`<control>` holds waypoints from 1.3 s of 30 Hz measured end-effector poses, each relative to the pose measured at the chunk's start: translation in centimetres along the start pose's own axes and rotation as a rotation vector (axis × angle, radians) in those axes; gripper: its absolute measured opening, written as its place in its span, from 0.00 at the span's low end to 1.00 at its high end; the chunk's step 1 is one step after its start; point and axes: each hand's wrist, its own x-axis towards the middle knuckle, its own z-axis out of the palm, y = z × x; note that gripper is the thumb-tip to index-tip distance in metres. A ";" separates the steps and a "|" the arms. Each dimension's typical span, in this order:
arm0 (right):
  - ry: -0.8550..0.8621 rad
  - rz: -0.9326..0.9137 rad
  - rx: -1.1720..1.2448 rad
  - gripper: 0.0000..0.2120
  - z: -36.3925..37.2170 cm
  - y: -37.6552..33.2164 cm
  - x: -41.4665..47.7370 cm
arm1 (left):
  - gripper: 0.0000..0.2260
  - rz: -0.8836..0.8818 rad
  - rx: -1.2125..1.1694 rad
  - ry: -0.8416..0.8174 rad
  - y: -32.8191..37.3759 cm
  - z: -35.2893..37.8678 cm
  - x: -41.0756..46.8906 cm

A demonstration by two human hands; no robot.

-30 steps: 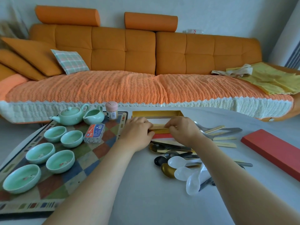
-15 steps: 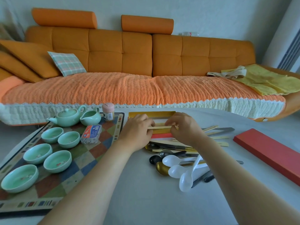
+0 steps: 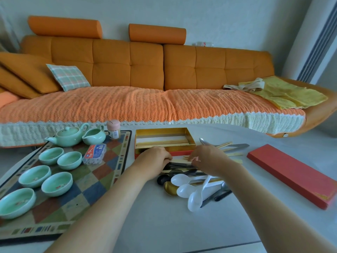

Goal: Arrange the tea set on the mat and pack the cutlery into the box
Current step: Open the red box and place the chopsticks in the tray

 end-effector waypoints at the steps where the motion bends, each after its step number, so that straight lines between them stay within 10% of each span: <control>1: -0.001 0.008 0.011 0.08 0.0 0.0 0.0 | 0.12 -0.006 -0.002 0.000 0.0 0.0 0.0; 19: 0.278 -0.004 0.261 0.14 -0.1 -0.6 1.8 | 0.06 -0.194 -0.205 0.278 -3.6 -4.4 0.1; 24: 0.338 0.042 0.261 0.14 0.6 -1.0 4.2 | 0.12 -0.164 0.065 0.372 -4.7 -3.2 -0.2; 39: 0.159 0.128 0.253 0.16 1.8 -3.2 6.3 | 0.22 -0.167 0.206 -0.001 -5.0 -1.6 0.1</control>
